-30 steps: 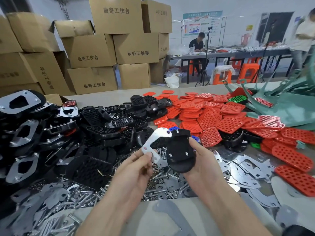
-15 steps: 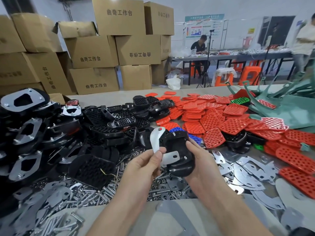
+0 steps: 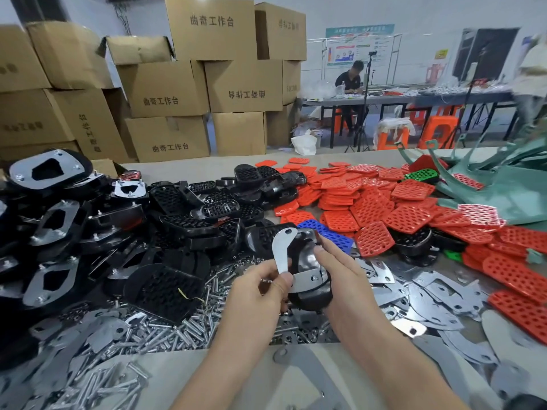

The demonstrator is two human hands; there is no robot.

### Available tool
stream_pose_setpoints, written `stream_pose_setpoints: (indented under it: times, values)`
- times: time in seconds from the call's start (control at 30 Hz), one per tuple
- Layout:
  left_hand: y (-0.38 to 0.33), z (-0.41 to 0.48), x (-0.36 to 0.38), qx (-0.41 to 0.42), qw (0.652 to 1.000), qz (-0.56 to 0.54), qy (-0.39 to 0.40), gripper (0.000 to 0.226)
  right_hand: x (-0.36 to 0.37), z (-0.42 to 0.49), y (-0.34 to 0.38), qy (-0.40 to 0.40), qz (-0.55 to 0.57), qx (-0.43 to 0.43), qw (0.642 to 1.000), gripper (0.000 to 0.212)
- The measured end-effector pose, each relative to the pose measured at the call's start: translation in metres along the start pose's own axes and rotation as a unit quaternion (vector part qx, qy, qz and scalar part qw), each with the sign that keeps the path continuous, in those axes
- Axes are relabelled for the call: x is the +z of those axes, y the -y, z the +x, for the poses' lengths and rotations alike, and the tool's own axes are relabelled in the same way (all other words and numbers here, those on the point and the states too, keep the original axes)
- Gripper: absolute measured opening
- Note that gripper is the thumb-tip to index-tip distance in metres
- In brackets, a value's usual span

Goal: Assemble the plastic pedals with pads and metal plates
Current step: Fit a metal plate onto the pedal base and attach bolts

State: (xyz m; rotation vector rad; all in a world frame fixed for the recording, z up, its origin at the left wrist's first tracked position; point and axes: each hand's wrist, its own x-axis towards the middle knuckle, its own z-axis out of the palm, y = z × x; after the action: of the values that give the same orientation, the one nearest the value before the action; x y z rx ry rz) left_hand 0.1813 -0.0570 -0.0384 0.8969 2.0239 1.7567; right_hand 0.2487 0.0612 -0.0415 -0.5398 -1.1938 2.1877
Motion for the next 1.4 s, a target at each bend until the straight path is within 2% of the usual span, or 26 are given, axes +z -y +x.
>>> stream_pose_setpoints:
  times: [0.13,0.23,0.3,0.63,0.73,0.8,0.97,1.1,1.2,1.27,1.4]
  values:
    - [0.002,0.001,-0.001,-0.020,0.999,-0.049,-0.012,0.021,-0.002,0.000,-0.001,-0.002,-0.006,0.004,1.000,0.030]
    - [0.003,0.004,-0.001,-0.044,0.994,-0.094,-0.027,0.009,-0.002,0.000,-0.001,0.004,0.002,0.002,1.000,0.034]
    - [0.003,0.004,-0.001,-0.043,0.995,-0.093,-0.022,0.010,-0.001,-0.001,0.000,0.005,0.006,-0.002,1.000,0.036]
    - [0.001,0.000,0.000,-0.048,0.998,-0.038,0.001,0.017,-0.004,0.001,-0.002,-0.020,-0.022,0.003,1.000,0.023]
    - [0.002,0.001,0.001,-0.052,0.998,-0.028,0.011,0.019,-0.002,-0.001,-0.001,-0.005,-0.065,-0.031,0.997,0.021]
    - [0.003,0.002,0.001,-0.057,0.998,-0.023,0.018,0.021,-0.001,-0.003,-0.001,-0.004,-0.082,-0.057,0.995,0.027]
    - [0.002,0.003,0.002,-0.063,0.996,-0.058,0.015,0.045,0.001,-0.006,-0.001,0.015,-0.100,-0.070,0.992,0.028]
    - [0.002,0.002,0.004,-0.054,0.996,-0.060,-0.039,0.030,0.000,-0.007,-0.001,0.025,-0.083,-0.058,0.995,0.026]
    - [0.002,0.002,0.006,-0.036,0.997,-0.064,-0.036,0.022,-0.002,-0.005,-0.003,0.030,-0.062,-0.041,0.997,0.022]
    - [0.004,0.002,0.005,-0.009,0.998,-0.039,-0.048,0.022,-0.002,-0.005,-0.003,0.057,-0.027,-0.016,0.998,0.023]
    - [0.006,0.006,-0.002,0.020,0.994,-0.069,-0.080,0.018,-0.003,-0.009,0.004,0.199,0.025,0.022,0.979,0.052]
